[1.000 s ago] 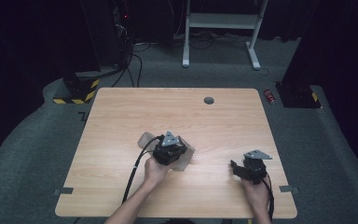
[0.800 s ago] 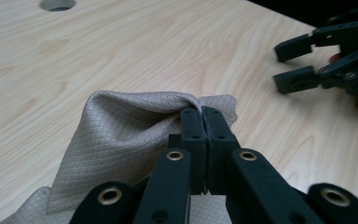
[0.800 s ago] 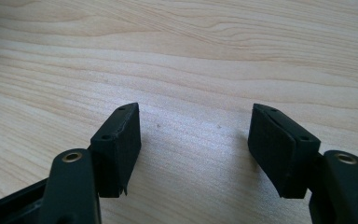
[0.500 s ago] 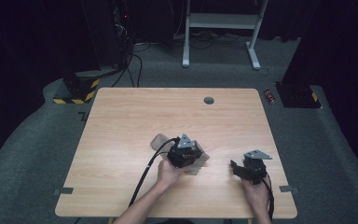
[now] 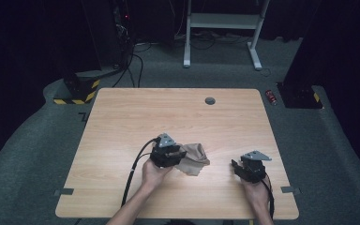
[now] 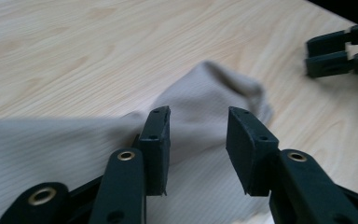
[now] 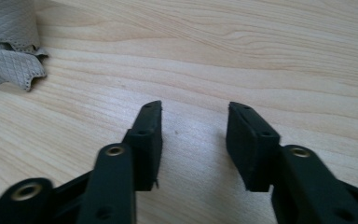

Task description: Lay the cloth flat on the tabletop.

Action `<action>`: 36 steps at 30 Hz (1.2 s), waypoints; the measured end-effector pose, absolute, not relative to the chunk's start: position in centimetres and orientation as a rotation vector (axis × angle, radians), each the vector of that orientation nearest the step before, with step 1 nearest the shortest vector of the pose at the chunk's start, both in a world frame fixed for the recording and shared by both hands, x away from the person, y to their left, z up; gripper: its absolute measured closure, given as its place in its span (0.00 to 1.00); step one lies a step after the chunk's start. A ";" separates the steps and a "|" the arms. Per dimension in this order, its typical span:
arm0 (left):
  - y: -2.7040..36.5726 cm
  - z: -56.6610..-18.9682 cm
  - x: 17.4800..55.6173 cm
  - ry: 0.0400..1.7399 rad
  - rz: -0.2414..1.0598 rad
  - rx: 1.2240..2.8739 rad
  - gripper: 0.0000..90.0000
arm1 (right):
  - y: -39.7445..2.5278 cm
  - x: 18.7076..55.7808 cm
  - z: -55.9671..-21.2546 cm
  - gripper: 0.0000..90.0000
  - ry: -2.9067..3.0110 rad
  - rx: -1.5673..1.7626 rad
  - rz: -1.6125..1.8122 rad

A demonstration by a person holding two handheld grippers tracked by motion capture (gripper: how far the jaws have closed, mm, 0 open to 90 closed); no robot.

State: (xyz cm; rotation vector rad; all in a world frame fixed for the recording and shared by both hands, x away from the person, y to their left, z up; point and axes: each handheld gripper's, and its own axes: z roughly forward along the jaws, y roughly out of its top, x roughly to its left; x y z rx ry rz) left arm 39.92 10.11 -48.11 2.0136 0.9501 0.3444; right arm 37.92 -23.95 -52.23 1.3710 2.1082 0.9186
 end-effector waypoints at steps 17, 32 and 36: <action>15.8 -50.7 38.0 1.137 0.428 2.028 0.67 | -15.0 35.1 -50.7 0.76 2.402 0.979 1.200; 17.0 -51.2 41.5 1.306 0.481 1.979 0.54 | -11.1 35.5 -52.0 0.84 2.520 0.876 1.066; 16.7 -51.3 42.3 1.312 0.488 1.951 0.55 | -11.3 35.5 -51.9 0.99 2.516 0.868 1.052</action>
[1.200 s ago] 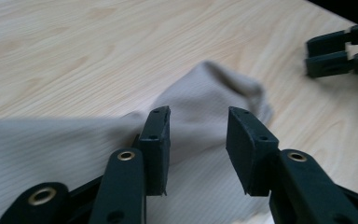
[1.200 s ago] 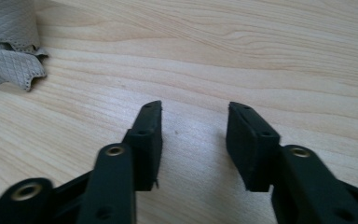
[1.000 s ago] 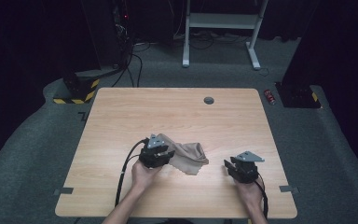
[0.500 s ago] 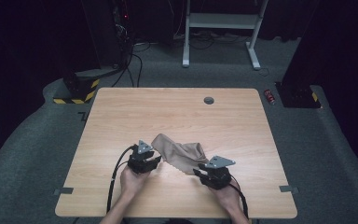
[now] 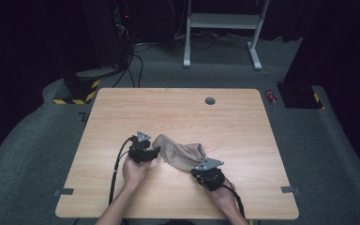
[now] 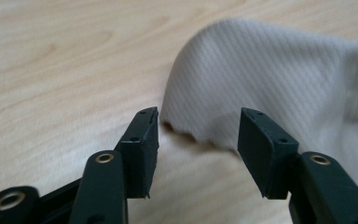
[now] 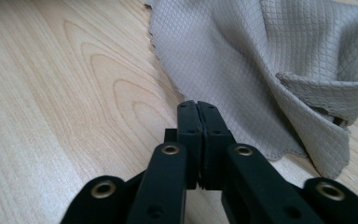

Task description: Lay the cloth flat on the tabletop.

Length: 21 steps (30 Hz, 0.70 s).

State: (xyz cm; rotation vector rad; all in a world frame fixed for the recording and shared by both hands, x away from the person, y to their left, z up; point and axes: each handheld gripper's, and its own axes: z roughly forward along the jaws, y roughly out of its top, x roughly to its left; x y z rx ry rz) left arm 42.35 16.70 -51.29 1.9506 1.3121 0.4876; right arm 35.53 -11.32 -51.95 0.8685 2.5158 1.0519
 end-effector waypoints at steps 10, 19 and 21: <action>16.1 -50.7 42.6 1.221 0.447 2.014 1.00 | -12.5 34.7 -51.2 0.99 2.491 0.847 1.121; 16.5 -49.2 40.3 1.143 0.503 2.065 0.90 | -14.1 33.2 -51.0 0.99 2.497 0.812 1.154; 16.7 -49.4 40.4 1.162 0.501 2.076 0.77 | -14.4 32.9 -51.2 0.99 2.515 0.803 1.138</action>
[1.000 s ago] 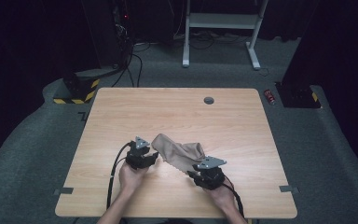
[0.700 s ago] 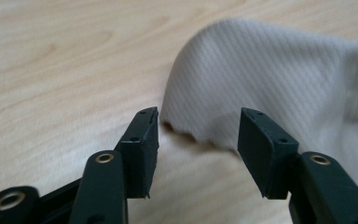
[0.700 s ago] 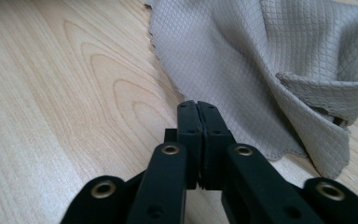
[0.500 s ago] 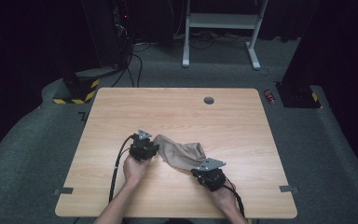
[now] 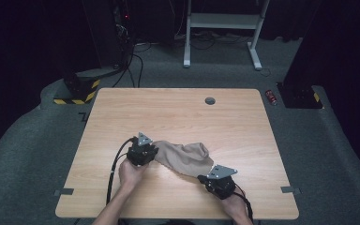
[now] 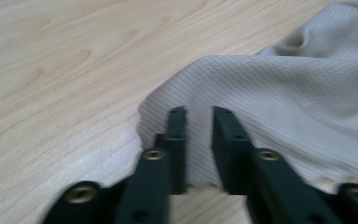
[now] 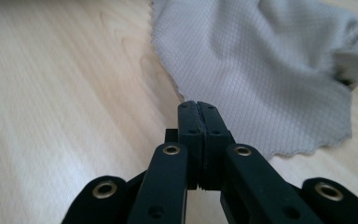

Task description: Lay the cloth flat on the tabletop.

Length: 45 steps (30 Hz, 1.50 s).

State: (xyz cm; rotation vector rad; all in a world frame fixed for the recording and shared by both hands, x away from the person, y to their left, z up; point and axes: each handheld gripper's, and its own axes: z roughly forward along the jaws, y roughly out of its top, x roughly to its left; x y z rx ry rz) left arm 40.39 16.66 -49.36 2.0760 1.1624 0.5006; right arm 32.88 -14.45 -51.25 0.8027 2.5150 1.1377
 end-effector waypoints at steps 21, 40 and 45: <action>16.6 -50.5 40.1 1.116 0.415 2.158 1.00 | -15.4 33.0 -51.1 0.82 2.494 0.835 1.163; 16.4 -48.4 39.3 1.094 0.386 2.098 0.66 | -15.4 37.7 -51.7 0.74 2.341 1.123 1.008; 15.1 -48.4 42.3 1.153 0.363 2.097 0.58 | -15.1 37.8 -51.9 0.79 2.346 1.127 0.983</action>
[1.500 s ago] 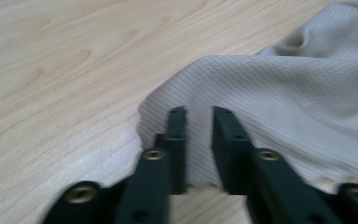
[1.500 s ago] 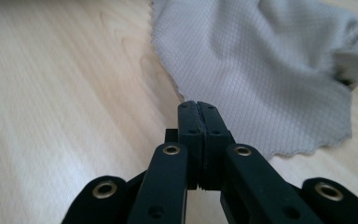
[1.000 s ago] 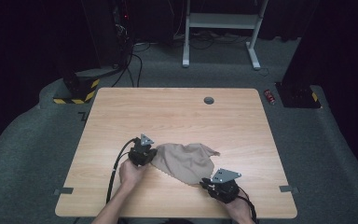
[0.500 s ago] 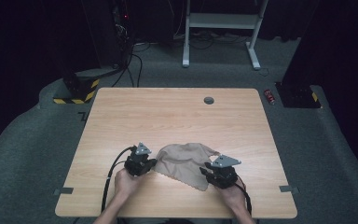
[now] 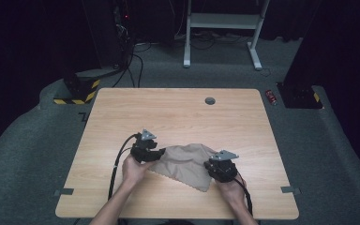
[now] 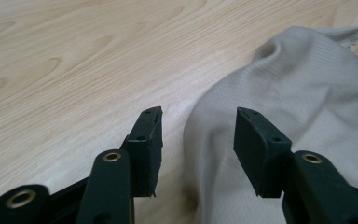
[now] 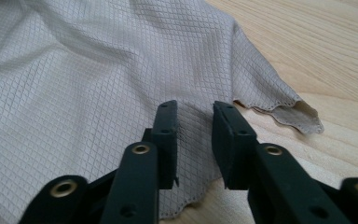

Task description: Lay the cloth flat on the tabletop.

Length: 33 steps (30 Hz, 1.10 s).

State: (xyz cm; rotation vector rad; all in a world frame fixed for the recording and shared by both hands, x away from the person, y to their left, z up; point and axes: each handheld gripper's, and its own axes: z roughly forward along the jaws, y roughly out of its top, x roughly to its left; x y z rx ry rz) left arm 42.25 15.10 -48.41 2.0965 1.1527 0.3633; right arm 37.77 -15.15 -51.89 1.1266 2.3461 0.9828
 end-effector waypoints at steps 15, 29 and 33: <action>12.4 -50.0 44.4 1.123 0.236 2.229 0.94 | -15.5 37.9 -52.0 0.90 2.352 1.116 0.994; 9.7 -49.1 38.0 0.816 0.163 2.241 0.98 | -15.6 38.0 -51.9 0.90 2.361 1.107 1.002; 9.1 -50.5 37.0 0.806 0.118 2.279 0.98 | -15.7 37.9 -51.9 0.90 2.373 1.110 1.004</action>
